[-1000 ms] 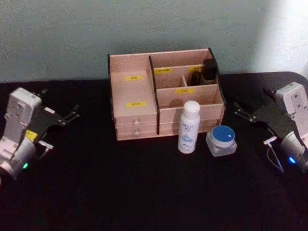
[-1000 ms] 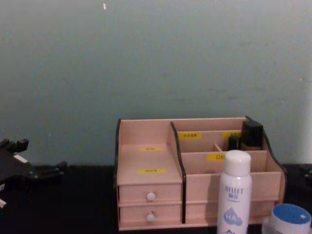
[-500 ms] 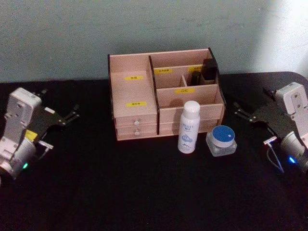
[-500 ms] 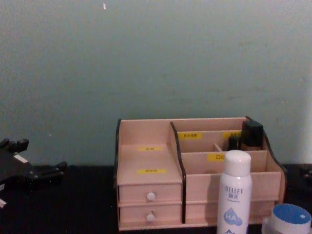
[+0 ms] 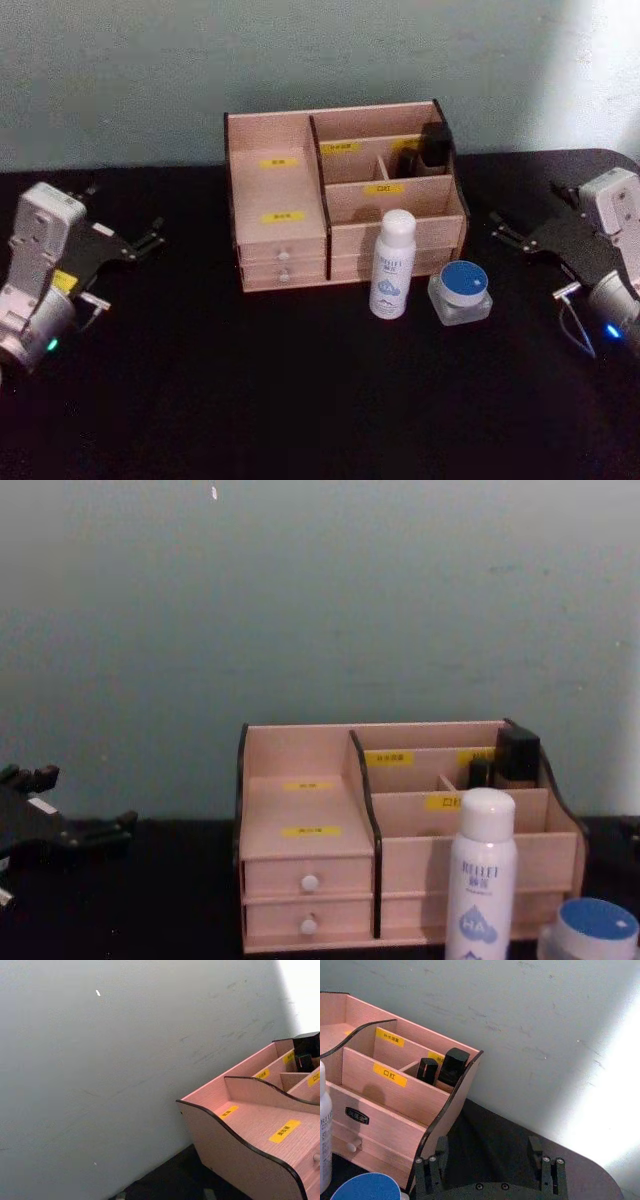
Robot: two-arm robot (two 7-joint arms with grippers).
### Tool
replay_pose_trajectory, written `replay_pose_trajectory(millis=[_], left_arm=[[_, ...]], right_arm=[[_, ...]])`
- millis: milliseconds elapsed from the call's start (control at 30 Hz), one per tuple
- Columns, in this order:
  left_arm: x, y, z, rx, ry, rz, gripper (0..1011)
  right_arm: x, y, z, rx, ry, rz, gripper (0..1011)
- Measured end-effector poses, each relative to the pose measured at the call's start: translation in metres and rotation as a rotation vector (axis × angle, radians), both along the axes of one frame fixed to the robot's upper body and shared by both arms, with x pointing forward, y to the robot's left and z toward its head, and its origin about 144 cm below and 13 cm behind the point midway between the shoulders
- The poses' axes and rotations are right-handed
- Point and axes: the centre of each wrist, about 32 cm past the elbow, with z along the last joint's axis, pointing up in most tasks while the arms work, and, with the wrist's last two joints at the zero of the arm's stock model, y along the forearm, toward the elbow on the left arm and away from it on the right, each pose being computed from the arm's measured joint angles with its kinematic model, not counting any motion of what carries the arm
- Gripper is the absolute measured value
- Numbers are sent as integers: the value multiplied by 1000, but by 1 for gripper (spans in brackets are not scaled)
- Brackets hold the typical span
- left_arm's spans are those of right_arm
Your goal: Pick up the facial cleanser and watermelon frost from the table and place them into the tiered storage box.
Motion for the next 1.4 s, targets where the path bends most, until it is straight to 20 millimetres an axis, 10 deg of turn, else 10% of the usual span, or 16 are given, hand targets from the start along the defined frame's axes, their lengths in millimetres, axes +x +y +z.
replay_pose_trajectory(millis=[800, 1400], left_arm=[[0, 0, 0, 0, 0, 0, 1001], [0, 0, 0, 0, 0, 0, 1001]], right_arm=[[-54, -18, 18, 140, 92, 173, 1002], [-54, -8, 11, 177, 224, 252, 1002]])
